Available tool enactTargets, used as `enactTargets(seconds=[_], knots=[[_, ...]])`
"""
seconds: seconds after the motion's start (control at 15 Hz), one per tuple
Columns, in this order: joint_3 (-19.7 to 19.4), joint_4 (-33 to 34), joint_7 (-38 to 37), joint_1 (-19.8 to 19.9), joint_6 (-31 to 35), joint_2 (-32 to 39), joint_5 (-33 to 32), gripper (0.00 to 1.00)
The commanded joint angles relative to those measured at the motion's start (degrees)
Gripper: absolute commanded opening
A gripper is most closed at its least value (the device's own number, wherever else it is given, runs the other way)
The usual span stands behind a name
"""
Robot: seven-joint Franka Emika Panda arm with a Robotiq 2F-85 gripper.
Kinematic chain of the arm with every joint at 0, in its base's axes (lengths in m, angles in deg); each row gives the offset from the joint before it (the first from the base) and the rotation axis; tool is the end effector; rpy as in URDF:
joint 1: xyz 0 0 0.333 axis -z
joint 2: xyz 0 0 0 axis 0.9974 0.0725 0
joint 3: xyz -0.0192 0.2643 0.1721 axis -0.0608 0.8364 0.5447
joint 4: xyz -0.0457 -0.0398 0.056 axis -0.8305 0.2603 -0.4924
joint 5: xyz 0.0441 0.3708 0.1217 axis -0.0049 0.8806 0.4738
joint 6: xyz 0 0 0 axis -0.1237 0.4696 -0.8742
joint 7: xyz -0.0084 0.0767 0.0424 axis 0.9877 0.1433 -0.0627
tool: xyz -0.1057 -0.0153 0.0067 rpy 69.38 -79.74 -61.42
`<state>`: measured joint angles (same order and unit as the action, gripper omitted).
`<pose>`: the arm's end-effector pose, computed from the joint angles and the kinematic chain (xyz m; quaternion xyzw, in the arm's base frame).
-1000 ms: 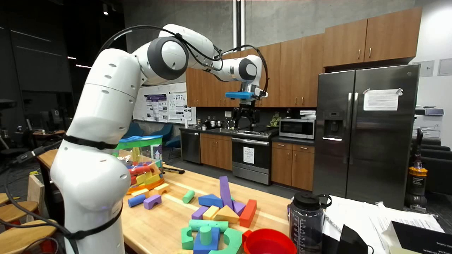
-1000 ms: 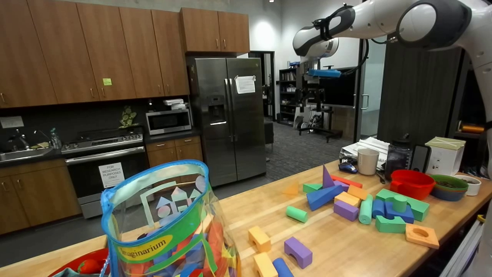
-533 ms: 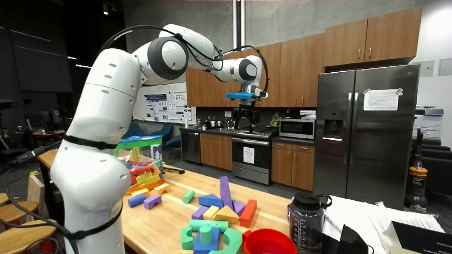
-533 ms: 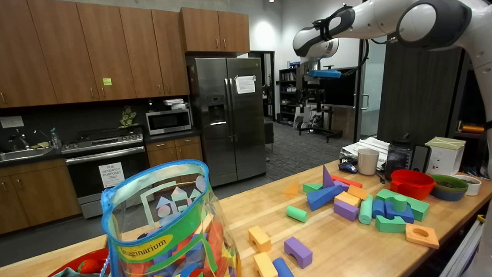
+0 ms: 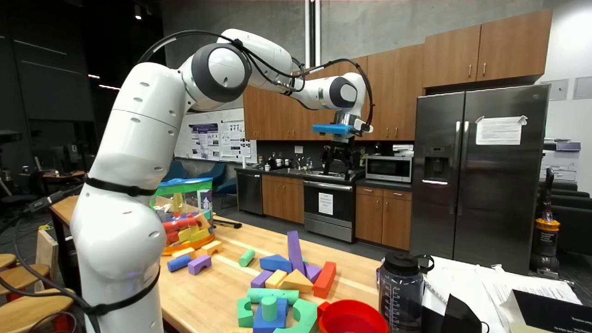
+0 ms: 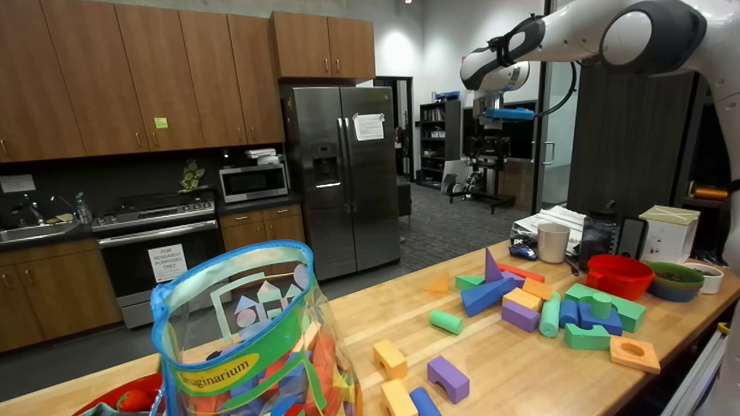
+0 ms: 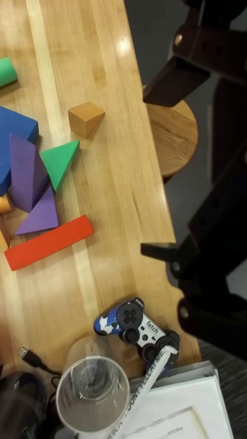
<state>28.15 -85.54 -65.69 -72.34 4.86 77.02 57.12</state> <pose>0.6114 -0.2083 0.4988 -0.9846 0.1441 0.0743 0.0654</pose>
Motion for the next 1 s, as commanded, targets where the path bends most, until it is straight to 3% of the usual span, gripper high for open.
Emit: enactTargets(seconds=[0.0,0.53,0.93], knots=[[-1.38,-8.04,3.18,1.72,3.56,-3.71,-0.94,1.0],[-2.76,-23.04,3.05,1.39,11.91,-8.95,-4.89,1.0],[-2.86,-23.85,2.74,1.29,5.22,-7.24,-5.99,1.0]])
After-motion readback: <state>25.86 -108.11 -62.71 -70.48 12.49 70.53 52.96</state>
